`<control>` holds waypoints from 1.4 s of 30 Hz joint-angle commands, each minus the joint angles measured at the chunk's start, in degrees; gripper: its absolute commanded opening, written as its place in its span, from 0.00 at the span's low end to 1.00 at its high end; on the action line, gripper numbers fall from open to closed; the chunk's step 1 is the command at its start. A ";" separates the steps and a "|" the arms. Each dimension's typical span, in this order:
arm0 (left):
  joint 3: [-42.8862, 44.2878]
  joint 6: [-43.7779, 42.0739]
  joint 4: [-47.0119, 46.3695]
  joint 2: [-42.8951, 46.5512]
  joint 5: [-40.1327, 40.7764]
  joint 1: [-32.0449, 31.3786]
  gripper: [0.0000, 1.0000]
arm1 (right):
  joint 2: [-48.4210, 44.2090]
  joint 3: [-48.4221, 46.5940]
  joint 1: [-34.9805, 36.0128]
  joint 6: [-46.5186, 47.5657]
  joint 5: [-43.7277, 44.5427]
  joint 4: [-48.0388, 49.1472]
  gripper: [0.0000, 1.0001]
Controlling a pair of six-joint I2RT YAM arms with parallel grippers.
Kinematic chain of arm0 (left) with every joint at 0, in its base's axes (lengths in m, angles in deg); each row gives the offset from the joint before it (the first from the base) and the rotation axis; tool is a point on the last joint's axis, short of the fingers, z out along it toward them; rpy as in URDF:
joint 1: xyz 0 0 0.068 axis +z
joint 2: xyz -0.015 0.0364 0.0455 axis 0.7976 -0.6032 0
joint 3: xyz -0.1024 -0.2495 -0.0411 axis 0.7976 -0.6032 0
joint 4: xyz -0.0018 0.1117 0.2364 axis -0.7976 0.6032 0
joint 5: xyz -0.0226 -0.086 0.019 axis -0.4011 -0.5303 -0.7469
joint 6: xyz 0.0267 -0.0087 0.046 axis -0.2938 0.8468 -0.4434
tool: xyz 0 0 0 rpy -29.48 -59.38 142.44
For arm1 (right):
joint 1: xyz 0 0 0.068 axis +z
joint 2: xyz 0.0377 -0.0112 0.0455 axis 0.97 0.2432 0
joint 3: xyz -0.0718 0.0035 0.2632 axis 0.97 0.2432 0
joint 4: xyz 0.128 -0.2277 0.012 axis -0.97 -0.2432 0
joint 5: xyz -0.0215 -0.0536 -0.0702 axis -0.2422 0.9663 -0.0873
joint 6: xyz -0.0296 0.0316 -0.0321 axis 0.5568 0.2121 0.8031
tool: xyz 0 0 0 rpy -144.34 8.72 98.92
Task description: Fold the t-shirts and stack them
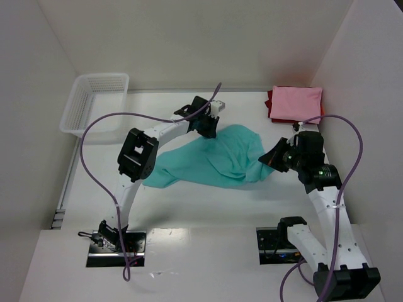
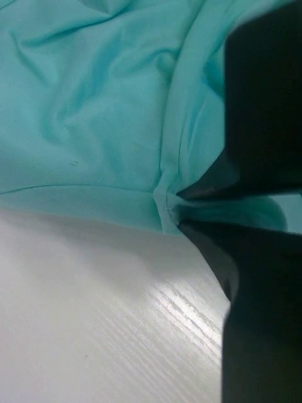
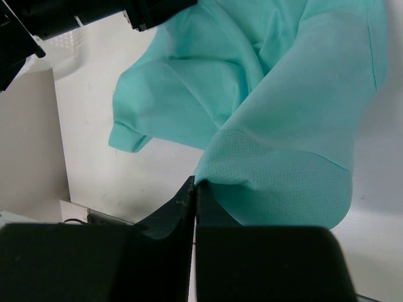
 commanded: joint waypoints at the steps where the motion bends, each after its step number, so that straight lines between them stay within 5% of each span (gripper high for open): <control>1: 0.25 1.33 -2.59 1.95 -1.29 -0.15 0.06 | -0.07 0.22 0.55 0.41 0.43 2.54 0.01; 9: -4.62 1.34 -1.68 12.27 3.58 -0.15 0.00 | -0.07 0.22 0.55 0.41 0.43 3.07 0.01; 19: -11.61 2.11 1.83 39.81 17.35 2.92 0.00 | 2.55 -7.28 0.55 0.41 5.17 7.01 0.01; 26: -11.61 5.91 1.31 58.42 34.13 5.53 0.00 | 11.72 -25.55 -1.29 1.73 8.51 12.00 0.01; 36: -15.30 7.22 1.31 72.57 44.16 5.56 0.00 | 25.89 -55.24 -1.82 2.26 9.92 14.93 0.01; 42: -16.30 8.36 2.45 77.03 45.36 5.56 0.00 | 29.11 -62.62 -1.82 2.18 6.64 15.72 0.01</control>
